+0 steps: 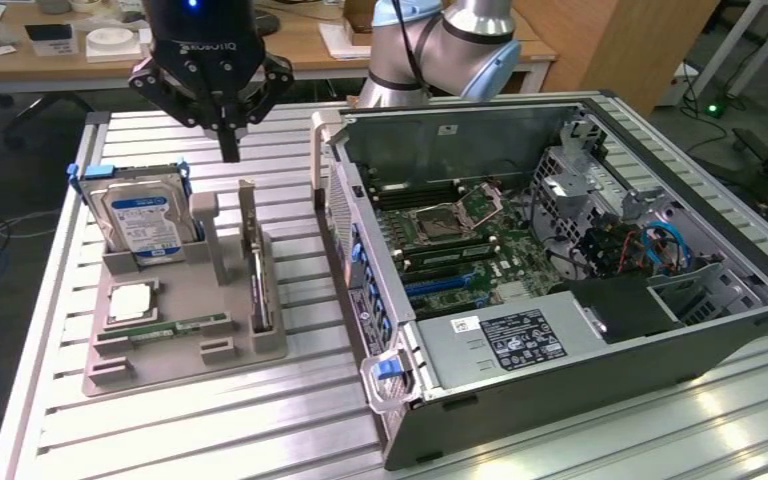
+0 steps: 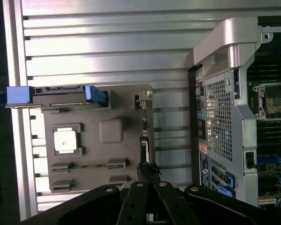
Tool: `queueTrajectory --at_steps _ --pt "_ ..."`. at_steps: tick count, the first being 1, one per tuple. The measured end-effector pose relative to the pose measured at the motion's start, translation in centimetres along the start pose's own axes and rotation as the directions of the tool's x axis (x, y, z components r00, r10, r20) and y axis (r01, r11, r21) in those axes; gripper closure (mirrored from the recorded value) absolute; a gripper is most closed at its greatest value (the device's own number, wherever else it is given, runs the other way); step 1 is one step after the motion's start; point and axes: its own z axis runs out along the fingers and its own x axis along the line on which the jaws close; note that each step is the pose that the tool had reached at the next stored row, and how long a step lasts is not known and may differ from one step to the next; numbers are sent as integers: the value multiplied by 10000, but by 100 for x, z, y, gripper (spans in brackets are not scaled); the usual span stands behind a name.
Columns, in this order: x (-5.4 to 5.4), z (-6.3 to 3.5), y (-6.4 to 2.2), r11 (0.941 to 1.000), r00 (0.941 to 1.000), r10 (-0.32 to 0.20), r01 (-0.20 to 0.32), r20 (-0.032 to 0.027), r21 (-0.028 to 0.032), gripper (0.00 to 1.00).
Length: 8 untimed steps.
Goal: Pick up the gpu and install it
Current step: 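Reach for the gpu, then pick up the gpu and move the gpu toward the slot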
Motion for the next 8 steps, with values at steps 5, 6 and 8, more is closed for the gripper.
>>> queueTrajectory --at_steps 5,6,8 --pt "9 -1 -1 10000 10000 1 -1 -1 0 89" --pt "10 -1 -1 10000 10000 2 -2 -1 1 89" --pt "11 0 -1 10000 10000 2 -2 0 0 89"
